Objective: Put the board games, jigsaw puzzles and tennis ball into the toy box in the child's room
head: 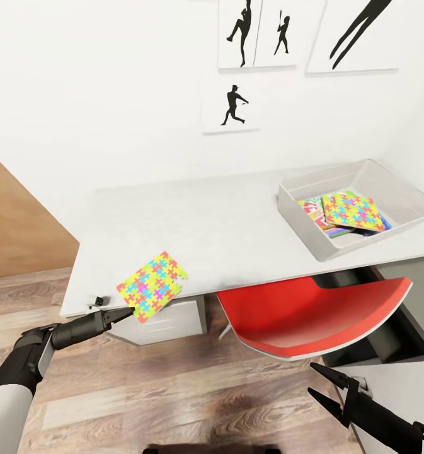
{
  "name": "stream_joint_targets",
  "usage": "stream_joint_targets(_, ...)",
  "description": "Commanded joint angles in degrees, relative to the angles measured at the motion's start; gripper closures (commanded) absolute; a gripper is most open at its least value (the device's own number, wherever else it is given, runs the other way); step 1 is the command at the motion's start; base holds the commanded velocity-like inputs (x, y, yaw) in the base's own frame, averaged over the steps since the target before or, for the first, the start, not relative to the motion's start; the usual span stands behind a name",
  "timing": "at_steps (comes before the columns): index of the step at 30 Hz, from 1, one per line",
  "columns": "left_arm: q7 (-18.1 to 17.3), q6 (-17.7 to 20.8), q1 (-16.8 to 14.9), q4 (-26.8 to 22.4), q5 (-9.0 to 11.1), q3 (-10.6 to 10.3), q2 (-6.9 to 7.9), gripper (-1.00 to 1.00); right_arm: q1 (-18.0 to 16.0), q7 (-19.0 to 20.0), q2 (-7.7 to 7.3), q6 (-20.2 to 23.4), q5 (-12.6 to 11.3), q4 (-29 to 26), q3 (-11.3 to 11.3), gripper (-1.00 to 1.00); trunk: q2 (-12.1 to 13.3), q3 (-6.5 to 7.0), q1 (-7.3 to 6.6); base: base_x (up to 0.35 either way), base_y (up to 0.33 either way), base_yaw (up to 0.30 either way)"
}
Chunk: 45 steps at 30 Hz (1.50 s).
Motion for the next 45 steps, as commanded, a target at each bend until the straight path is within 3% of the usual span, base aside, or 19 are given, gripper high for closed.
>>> stream_joint_targets(1,-0.24,0.61,-0.02,-0.01,-0.05,0.02,0.0,-1.0,-0.01,0.45,0.0,0.16,0.44,-0.01,-0.06,-1.0,-0.04,-0.04,0.01,0.006,0.002,0.0)
stream_joint_targets(18,-0.24,0.6,-0.02,0.01,-0.05,0.02,0.0,-1.0,-0.01,0.45,0.0,0.16,0.44,-0.01,-0.06,-1.0,-0.04,-0.04,0.01,0.001,-0.055,0.0)
stream_joint_targets(19,-0.24,0.6,-0.02,0.0,-0.05,0.02,0.0,1.0,-0.01,0.45,0.0,0.16,0.44,-0.01,-0.06,-1.0,-0.04,-0.04,0.01,0.0,-0.031,0.0)
stream_joint_targets(30,-0.24,0.52,-0.02,0.03,-0.02,0.02,0.09,1.0,-0.01,0.45,0.0,0.16,0.44,-0.01,-0.03,-1.0,-0.04,-0.04,0.01,0.0,-0.005,0.0)
stream_joint_targets(45,-0.24,0.55,-0.02,-0.02,0.04,0.02,0.09,1.0,-0.01,0.45,0.0,0.16,0.44,-0.01,-0.06,-1.0,5.98,2.66,-3.29,0.0,0.0,0.0)
